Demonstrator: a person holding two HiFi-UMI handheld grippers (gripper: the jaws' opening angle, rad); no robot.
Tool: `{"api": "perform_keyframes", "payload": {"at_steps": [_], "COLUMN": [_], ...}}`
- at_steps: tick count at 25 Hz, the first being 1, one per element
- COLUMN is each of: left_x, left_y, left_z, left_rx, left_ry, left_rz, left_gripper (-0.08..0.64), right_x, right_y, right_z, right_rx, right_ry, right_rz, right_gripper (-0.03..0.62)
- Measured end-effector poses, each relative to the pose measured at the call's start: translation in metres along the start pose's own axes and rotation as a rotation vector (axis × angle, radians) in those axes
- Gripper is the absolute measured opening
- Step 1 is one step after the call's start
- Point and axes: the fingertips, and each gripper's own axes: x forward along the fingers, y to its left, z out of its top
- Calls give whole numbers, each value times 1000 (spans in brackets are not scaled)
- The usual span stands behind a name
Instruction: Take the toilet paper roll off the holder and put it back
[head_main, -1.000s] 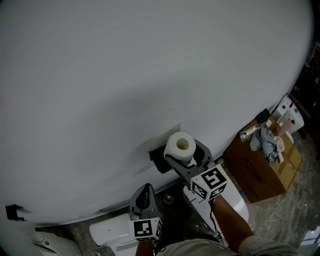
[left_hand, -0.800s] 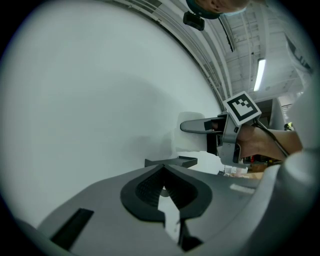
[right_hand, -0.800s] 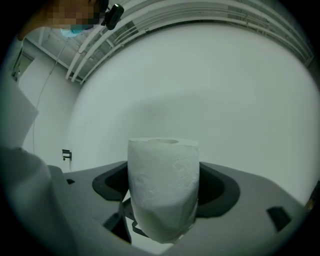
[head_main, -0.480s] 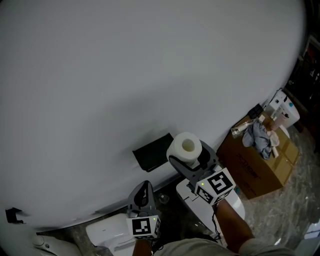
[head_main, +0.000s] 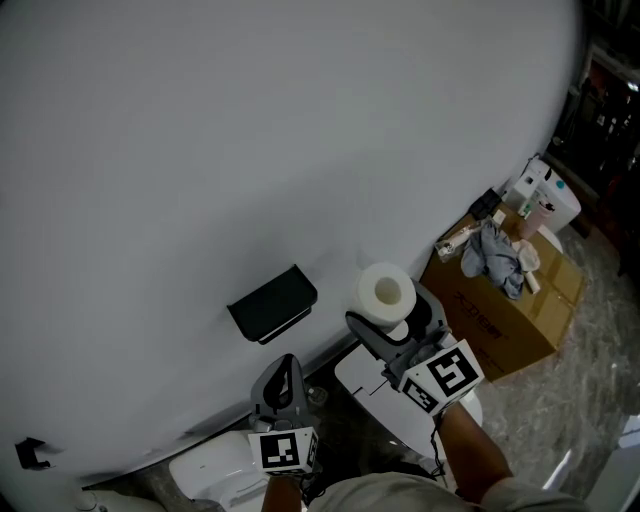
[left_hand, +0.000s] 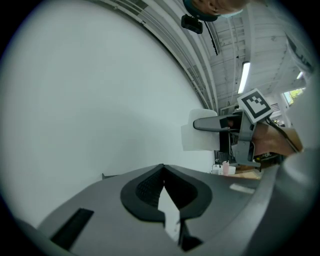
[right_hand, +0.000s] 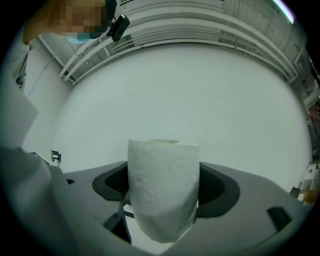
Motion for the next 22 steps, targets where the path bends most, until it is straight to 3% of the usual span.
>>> {"api": "perform_keyframes", "payload": {"at_steps": [13, 22], "left_x": [2, -3], "left_y": [-45, -88], "left_z": [47, 57], "left_rx": [74, 72], "left_ry": [-74, -109], "left_rz": [-35, -81], "left_gripper": [3, 3], "right_x": [-87, -134], "right_y": [-30, -38], "right_z": [39, 53], "right_rx": [-24, -44], "right_ry": [-75, -101], "right_rz": [-79, -112], "right_gripper": [364, 365]}}
